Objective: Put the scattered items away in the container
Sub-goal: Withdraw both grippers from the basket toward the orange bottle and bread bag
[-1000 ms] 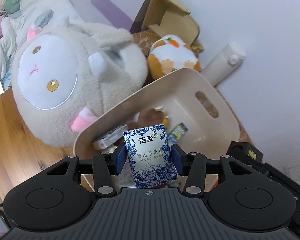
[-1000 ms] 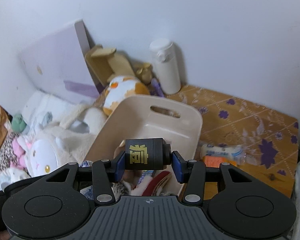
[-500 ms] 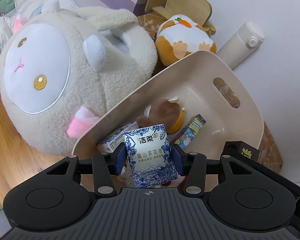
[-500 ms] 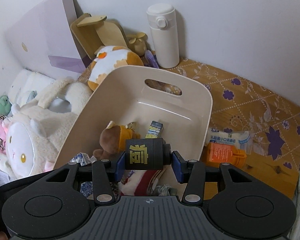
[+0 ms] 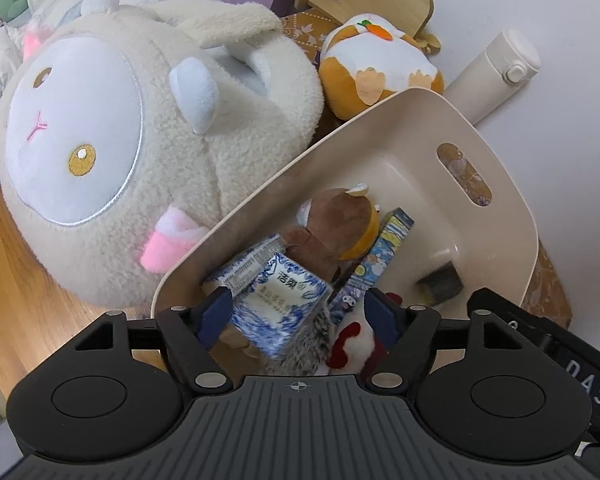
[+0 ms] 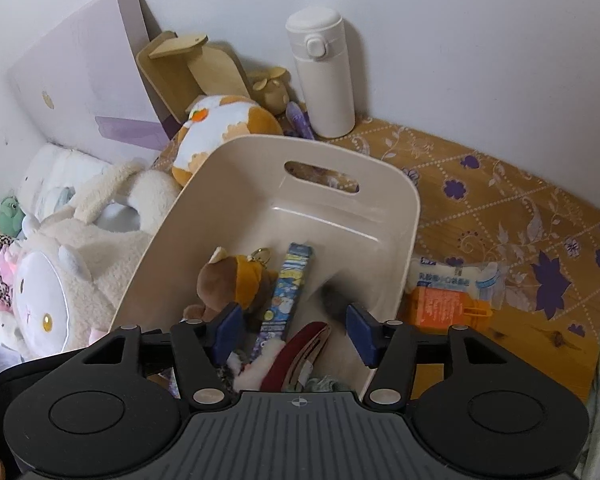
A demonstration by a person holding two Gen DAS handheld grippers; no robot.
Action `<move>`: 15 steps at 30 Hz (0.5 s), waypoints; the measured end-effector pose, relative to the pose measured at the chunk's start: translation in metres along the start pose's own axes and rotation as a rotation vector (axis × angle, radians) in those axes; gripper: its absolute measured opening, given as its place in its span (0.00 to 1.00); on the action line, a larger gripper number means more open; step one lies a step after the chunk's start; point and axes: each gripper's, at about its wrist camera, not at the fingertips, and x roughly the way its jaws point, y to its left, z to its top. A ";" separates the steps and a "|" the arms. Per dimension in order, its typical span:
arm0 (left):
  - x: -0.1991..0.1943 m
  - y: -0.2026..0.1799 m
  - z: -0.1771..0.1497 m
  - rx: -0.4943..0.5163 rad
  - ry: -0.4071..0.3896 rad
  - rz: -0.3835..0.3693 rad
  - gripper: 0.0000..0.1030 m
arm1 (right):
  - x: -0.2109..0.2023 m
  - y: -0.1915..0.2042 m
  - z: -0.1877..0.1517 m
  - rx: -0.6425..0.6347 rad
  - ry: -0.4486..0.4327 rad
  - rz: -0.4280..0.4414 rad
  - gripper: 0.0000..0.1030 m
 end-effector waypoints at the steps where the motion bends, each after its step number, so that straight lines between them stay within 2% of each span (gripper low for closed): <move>1: -0.001 -0.001 -0.001 -0.001 -0.003 -0.001 0.72 | -0.002 -0.001 0.000 0.002 -0.004 0.003 0.60; 9: -0.019 -0.011 -0.007 -0.018 -0.042 -0.025 0.76 | -0.027 -0.019 -0.003 0.027 -0.053 -0.007 0.61; 15: -0.034 -0.029 -0.020 0.023 -0.069 -0.068 0.78 | -0.049 -0.055 -0.006 0.083 -0.100 -0.047 0.62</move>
